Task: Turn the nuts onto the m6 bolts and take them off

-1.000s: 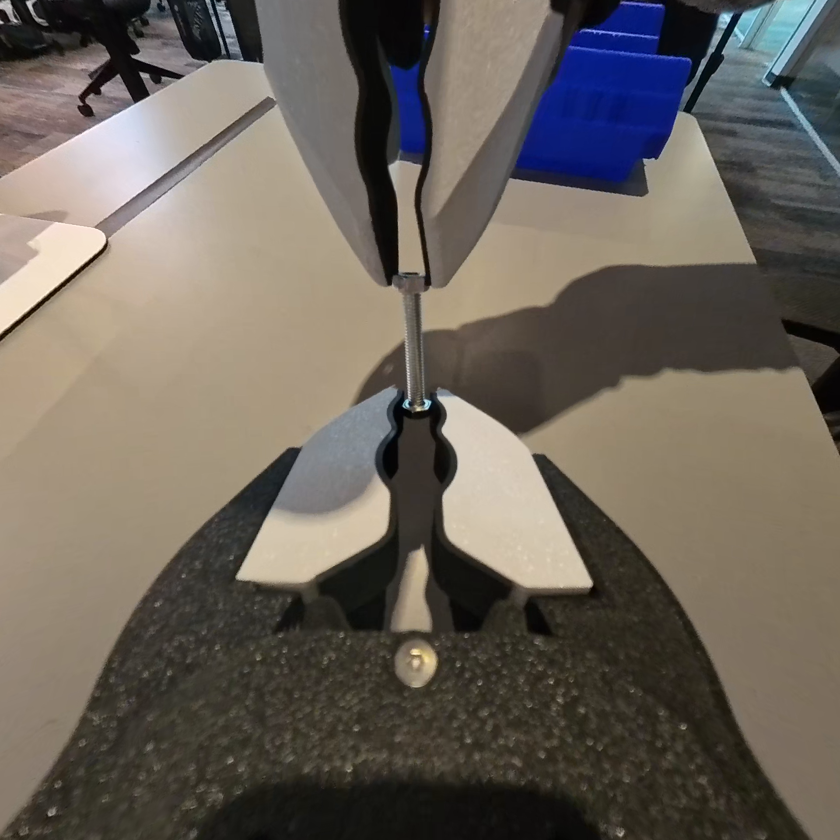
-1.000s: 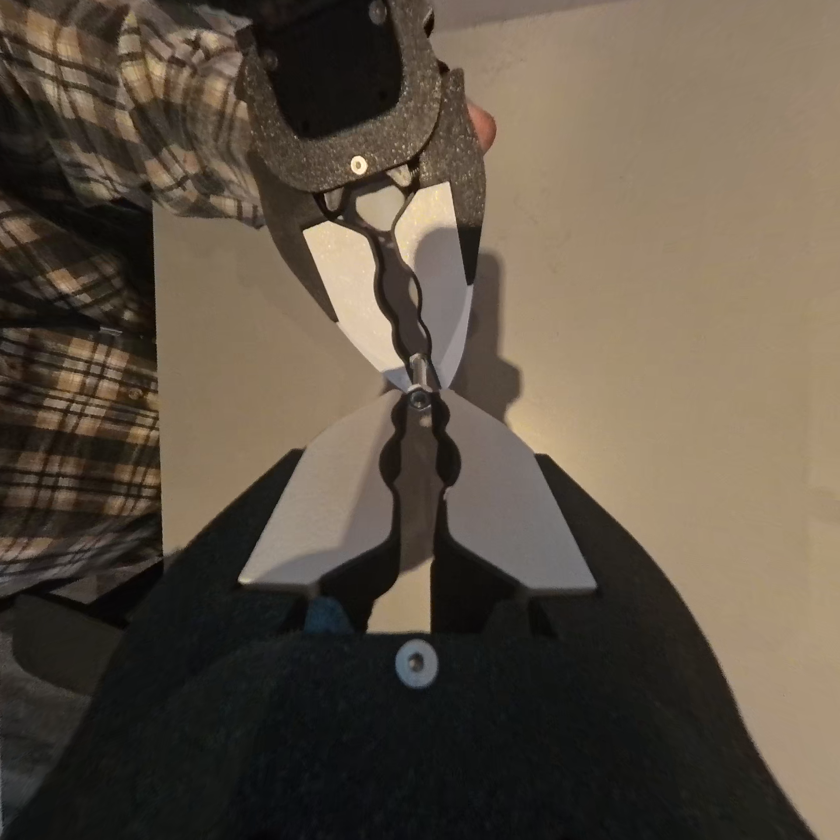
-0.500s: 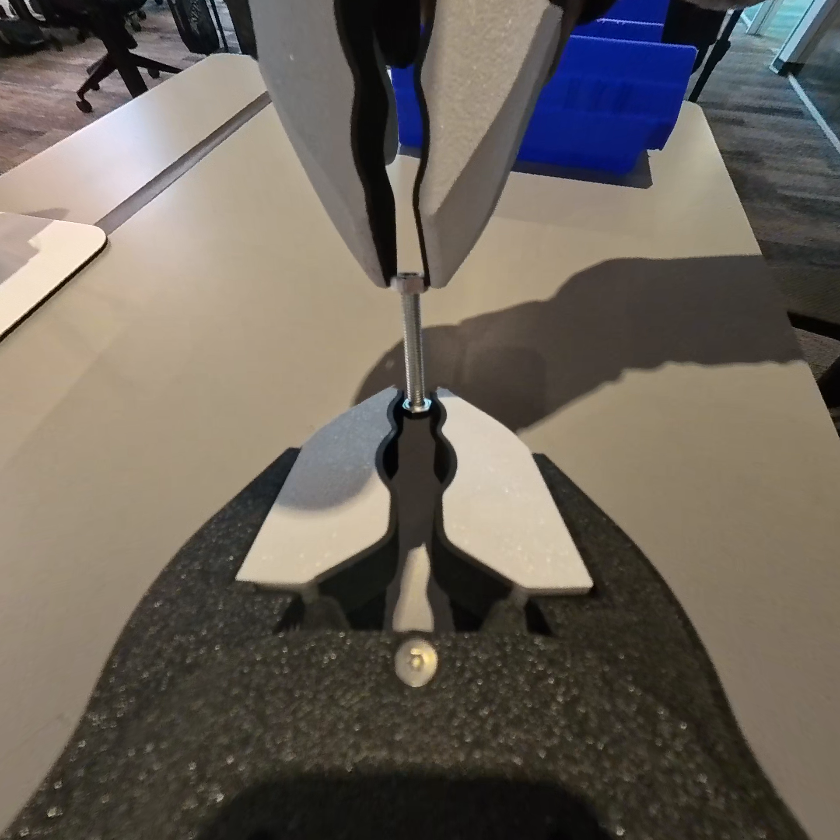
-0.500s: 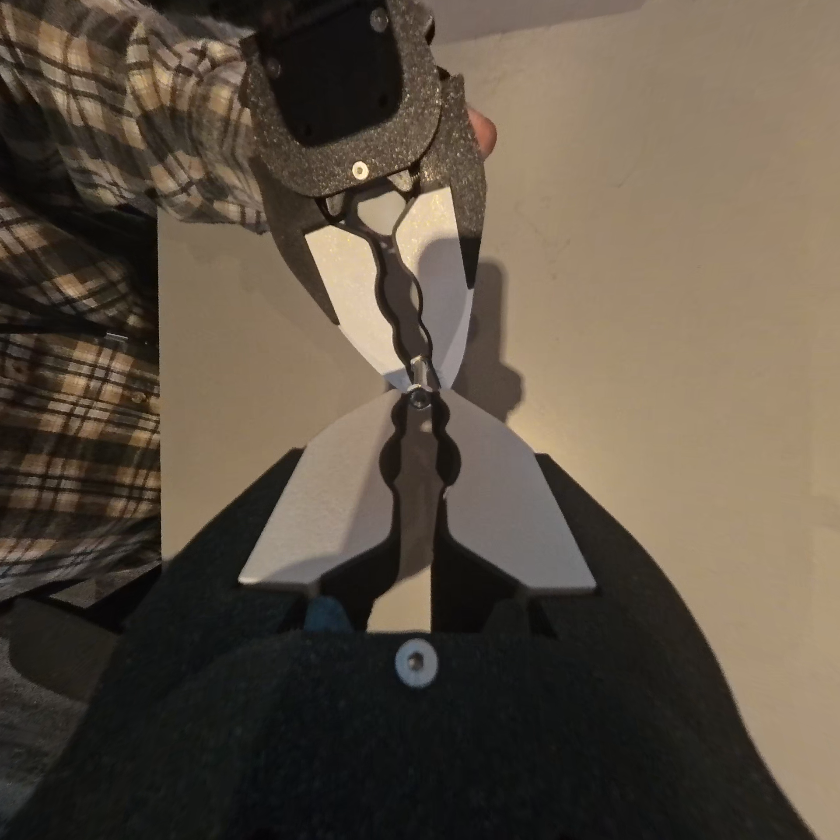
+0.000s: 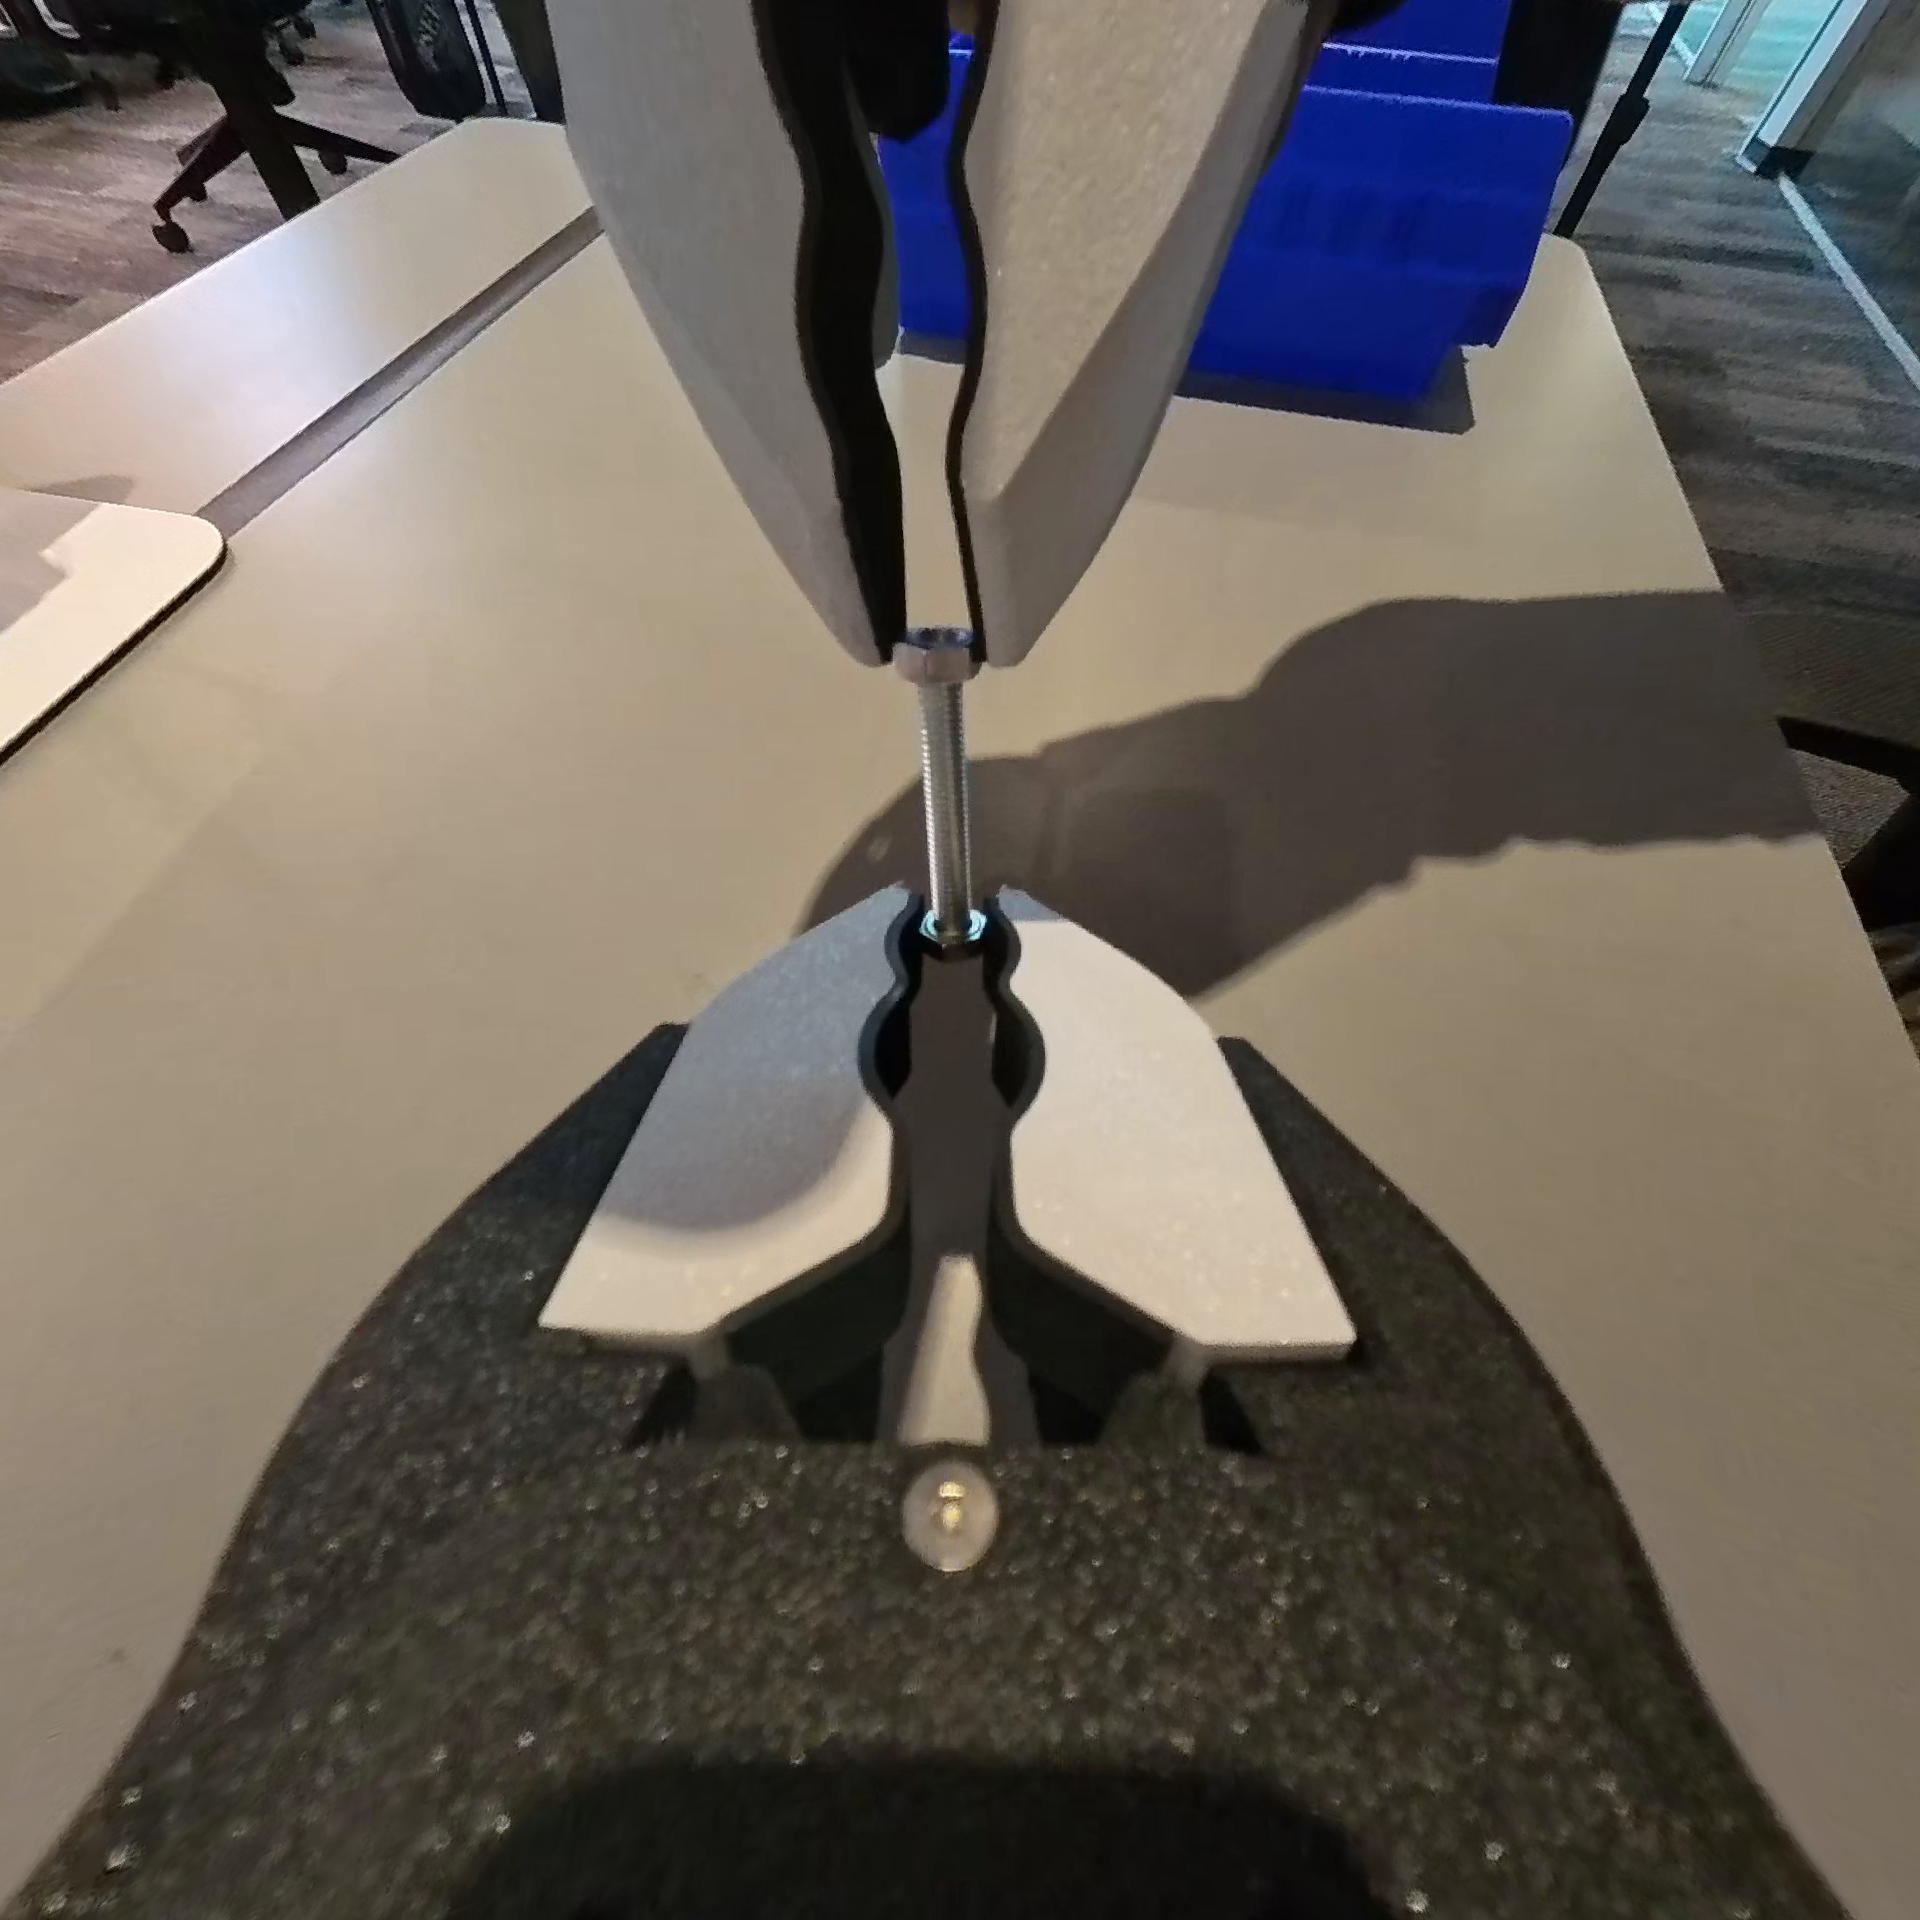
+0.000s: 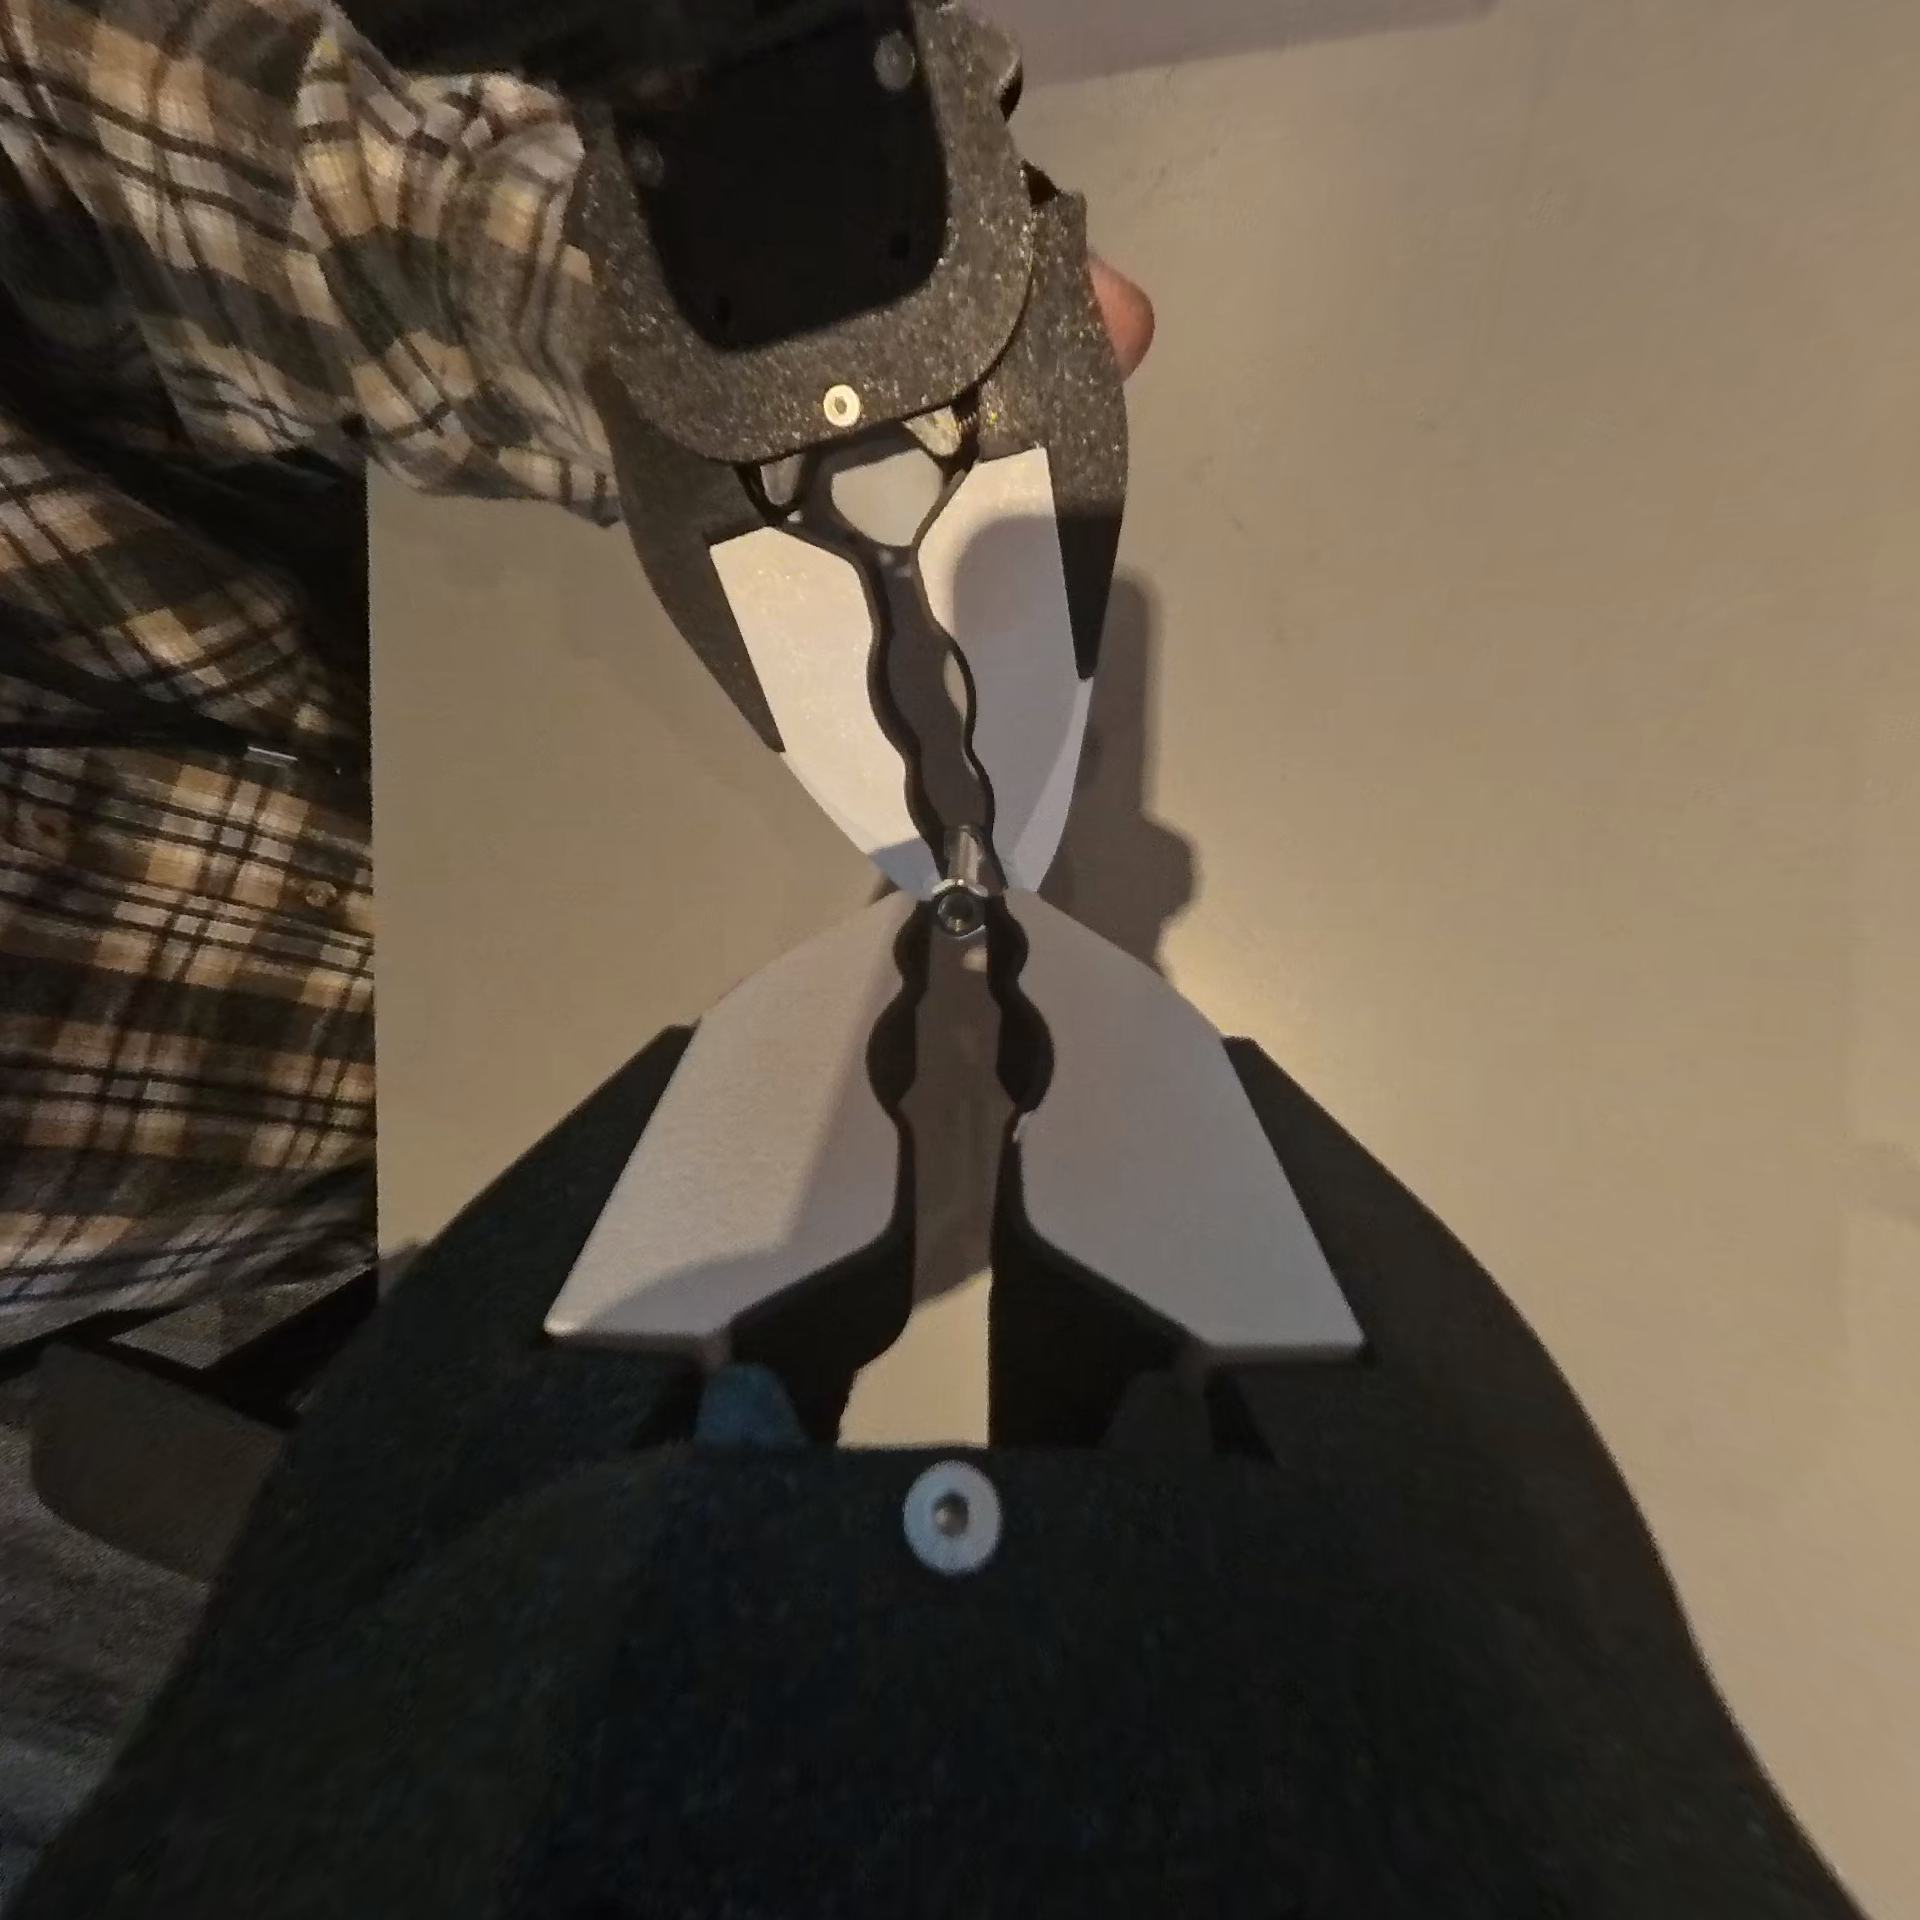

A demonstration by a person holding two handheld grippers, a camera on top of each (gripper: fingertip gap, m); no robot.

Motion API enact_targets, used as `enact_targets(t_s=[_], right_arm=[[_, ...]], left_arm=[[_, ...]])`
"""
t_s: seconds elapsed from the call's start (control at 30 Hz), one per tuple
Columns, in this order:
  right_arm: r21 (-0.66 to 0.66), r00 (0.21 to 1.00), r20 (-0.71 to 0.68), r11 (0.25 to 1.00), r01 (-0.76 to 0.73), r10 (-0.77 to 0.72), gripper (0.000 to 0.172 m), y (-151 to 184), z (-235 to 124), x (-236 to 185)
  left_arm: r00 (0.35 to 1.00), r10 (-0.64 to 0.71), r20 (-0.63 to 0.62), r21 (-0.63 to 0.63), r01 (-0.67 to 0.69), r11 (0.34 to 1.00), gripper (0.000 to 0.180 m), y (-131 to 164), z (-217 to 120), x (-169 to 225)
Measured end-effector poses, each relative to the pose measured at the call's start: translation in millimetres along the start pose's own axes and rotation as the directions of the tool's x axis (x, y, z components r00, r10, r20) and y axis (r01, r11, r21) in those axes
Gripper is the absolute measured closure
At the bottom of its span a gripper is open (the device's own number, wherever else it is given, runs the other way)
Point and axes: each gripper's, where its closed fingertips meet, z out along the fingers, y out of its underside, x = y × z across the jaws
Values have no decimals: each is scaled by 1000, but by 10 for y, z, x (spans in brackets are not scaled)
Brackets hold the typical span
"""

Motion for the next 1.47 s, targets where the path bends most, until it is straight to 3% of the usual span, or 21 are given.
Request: enact_targets(t_s=[1.47], right_arm=[[-88, 999, -33, 996, -31, 28, 162, 33, 48, 26]], left_arm=[[1000, 10, 26, -48, -9, 999, 170, 70, 39, -22]])
